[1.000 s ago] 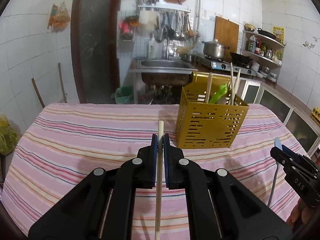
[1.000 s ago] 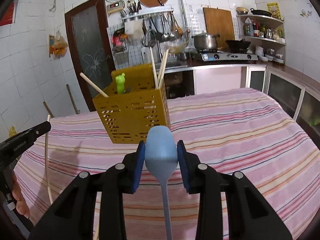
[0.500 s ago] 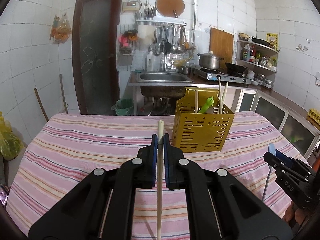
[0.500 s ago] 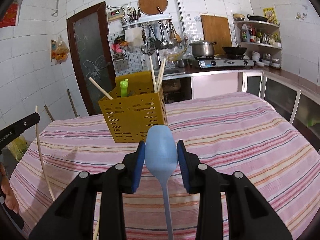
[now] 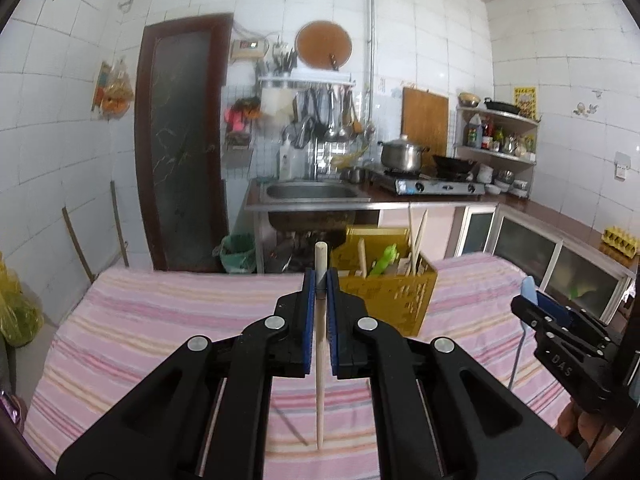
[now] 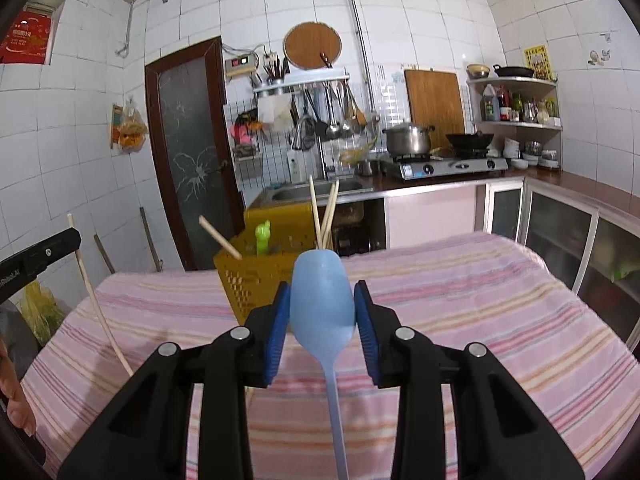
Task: Organize utensils
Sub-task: 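Lower the spoon and chopstick into the yellow holder and open both tools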
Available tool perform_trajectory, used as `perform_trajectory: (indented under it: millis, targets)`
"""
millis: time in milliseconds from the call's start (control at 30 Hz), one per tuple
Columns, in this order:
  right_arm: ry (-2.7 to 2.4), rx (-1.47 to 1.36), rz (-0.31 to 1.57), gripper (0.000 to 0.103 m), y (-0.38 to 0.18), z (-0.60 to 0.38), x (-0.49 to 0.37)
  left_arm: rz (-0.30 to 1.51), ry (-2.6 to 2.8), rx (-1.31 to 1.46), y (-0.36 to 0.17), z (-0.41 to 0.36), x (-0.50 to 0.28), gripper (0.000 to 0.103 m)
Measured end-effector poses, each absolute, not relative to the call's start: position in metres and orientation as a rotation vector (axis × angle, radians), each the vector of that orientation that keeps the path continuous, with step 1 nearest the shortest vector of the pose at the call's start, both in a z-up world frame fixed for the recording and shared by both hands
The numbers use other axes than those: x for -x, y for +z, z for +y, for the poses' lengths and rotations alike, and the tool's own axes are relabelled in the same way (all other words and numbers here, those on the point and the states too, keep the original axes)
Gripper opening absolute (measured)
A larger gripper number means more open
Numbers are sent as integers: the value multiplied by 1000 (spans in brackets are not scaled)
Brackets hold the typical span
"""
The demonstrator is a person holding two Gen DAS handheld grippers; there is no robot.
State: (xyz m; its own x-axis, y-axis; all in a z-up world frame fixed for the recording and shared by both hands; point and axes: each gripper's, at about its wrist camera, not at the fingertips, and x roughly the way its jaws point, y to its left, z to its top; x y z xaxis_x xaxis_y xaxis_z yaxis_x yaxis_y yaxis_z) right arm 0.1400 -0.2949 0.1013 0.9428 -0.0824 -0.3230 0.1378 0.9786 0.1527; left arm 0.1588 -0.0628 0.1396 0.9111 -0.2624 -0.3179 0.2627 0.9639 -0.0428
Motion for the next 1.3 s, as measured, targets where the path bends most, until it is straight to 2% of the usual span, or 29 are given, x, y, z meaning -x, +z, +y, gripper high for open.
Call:
perform_trajectory:
  millis: [367, 733, 967, 1300]
  targets:
    - [-104, -210, 202, 33, 184, -317, -195, 179, -308, -13, 232, -93, -206, 5]
    - [-95, -237, 107, 33, 209, -332, -270, 137, -310, 51, 262, -109, -294, 5]
    - [-64, -259, 69, 33, 187, -325, -315, 145, -336, 57, 238, -125, -335, 5]
    - [-78, -223, 95, 33, 136, -324, -343, 258, -326, 55, 167, -136, -380, 5]
